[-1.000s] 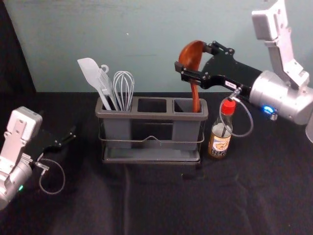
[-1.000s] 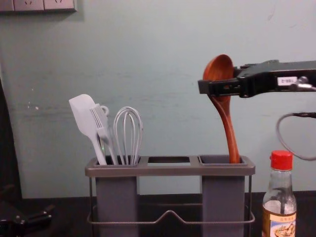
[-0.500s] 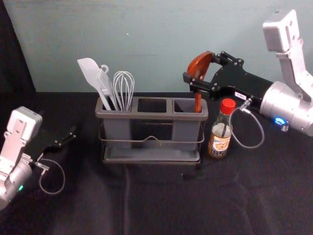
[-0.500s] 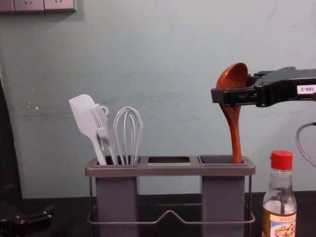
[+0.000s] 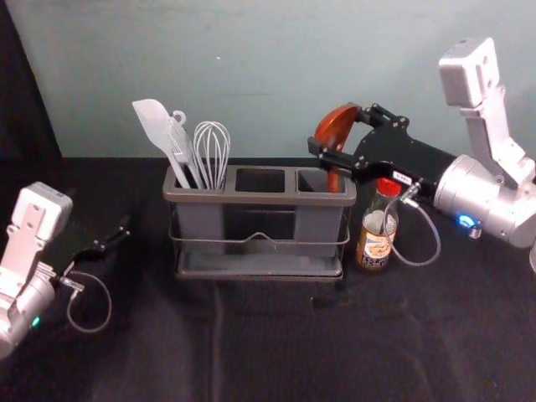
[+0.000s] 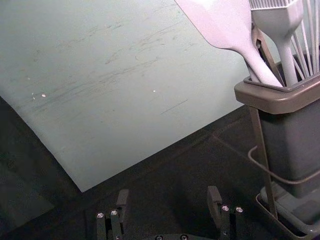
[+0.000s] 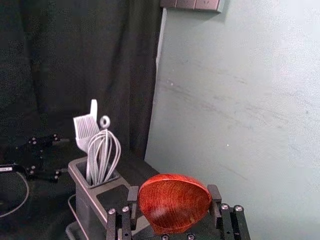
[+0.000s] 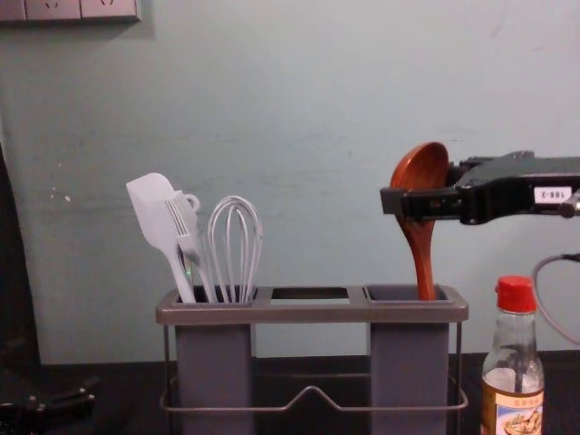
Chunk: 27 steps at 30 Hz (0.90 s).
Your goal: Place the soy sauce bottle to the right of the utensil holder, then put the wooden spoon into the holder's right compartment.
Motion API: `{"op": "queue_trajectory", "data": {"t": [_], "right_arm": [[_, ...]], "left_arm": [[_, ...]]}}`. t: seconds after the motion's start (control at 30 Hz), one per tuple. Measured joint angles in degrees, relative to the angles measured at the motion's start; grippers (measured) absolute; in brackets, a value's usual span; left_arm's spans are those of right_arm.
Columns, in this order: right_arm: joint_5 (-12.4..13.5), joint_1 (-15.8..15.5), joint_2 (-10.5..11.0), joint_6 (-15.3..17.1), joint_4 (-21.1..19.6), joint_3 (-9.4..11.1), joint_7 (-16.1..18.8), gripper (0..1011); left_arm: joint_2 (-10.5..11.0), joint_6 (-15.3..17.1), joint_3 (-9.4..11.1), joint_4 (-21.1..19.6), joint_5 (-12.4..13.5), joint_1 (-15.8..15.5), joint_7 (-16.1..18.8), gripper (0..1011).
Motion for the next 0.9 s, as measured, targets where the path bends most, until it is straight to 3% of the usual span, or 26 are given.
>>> {"op": "queue_trajectory", "data": {"t": [0.9], "right_arm": [[-0.76, 0.32, -0.91, 0.59, 2.89, -1.21, 0.89, 838]], "left_arm": [[0.0, 0.0, 0.0, 0.0, 0.0, 0.0, 0.0, 1012]]}}
